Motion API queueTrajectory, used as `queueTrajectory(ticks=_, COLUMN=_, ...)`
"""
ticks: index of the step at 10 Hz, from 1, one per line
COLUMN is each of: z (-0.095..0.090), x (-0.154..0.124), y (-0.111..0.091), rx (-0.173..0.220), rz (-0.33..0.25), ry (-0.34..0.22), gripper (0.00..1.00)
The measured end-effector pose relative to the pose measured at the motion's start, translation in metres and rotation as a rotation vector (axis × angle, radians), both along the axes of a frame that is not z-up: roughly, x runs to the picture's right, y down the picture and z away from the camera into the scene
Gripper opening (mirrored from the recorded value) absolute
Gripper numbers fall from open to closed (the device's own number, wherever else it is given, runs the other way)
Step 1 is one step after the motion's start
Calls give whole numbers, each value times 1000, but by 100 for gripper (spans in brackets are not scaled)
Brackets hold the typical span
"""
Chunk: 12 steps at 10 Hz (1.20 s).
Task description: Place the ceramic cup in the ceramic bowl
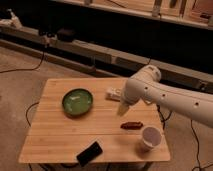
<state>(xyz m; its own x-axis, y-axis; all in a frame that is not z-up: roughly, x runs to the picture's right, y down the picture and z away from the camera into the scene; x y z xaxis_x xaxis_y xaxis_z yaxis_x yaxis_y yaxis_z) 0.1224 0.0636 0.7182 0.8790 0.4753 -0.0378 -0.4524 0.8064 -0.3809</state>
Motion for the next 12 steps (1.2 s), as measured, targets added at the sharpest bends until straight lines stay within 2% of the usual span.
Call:
queueTrajectory(ticks=2, z=-22, x=36, y=-1, rx=-59, rz=160, ry=76, gripper=80)
queueTrajectory(ticks=3, z=-31, x=50, y=1, rx=-88, rz=224, ry=96, gripper=80)
queueTrajectory(ticks=4, z=-38, x=58, y=7, rx=-117, rz=260, ry=110, gripper=80)
queueTrajectory(ticks=5, z=-49, x=69, y=22, rx=-181, rz=309, ry=141, gripper=80)
queueTrajectory(ticks=6, z=-57, x=74, y=32, rx=-220, rz=333, ry=166, gripper=80)
queueTrajectory(ticks=7, z=-61, x=76, y=34, rx=-232, rz=341, ry=177, gripper=80)
queueTrajectory(ticks=11, z=-61, x=76, y=35, rx=-236, rz=340, ry=179, gripper=80)
queueTrajectory(ticks=12, z=-61, x=83, y=41, rx=-247, rz=350, ry=185, gripper=80)
